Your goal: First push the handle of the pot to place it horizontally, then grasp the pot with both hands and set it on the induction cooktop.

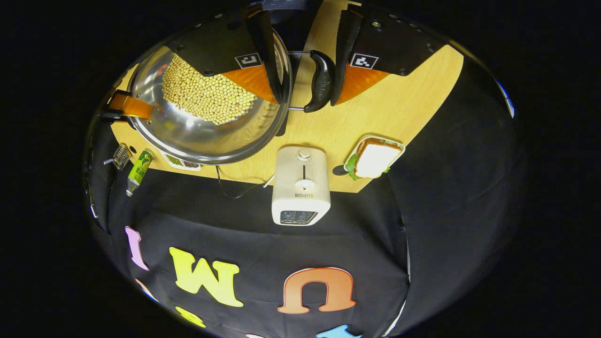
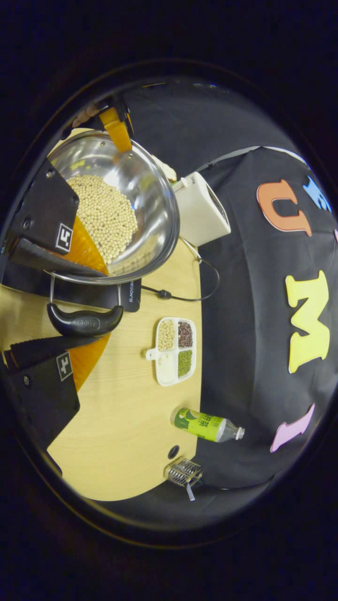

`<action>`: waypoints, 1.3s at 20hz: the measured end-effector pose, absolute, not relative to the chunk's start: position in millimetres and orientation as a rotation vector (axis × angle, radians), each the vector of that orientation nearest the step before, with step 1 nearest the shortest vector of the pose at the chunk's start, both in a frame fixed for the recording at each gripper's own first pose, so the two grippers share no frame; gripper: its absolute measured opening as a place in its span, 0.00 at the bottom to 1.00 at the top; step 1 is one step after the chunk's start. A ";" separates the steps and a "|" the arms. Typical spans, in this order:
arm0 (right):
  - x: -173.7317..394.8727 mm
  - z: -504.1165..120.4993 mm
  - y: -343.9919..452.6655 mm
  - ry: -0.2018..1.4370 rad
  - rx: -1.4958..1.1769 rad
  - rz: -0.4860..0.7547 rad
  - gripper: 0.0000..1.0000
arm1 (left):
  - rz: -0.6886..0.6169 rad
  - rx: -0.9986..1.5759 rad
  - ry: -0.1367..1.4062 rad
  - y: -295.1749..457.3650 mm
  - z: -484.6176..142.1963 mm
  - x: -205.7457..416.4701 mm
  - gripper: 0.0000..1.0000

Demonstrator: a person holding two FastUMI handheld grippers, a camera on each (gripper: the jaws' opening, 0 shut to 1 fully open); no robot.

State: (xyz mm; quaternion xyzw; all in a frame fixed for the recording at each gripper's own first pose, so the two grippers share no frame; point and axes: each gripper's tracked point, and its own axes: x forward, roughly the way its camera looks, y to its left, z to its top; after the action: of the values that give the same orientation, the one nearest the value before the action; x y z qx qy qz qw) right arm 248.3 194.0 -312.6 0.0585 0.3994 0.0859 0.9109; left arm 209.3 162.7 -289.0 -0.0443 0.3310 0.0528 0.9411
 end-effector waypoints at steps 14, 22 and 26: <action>246.5 -312.1 193.8 0.726 0.192 0.207 0.72 | 0.138 0.011 0.626 165.1 -296.0 210.5 0.83; 226.0 -268.6 157.3 0.530 0.195 0.201 0.95 | 0.161 -0.037 0.440 174.0 -244.4 178.2 0.96; 198.6 -241.4 151.9 0.452 0.205 0.210 0.96 | 0.195 -0.047 0.397 172.7 -214.2 145.2 0.95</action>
State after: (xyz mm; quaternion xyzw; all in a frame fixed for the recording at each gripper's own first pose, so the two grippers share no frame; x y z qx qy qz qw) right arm 198.6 151.9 -241.4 0.1014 0.2233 0.1036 0.9639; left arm 145.2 172.7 -214.2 -0.0233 0.1971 0.0966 0.9753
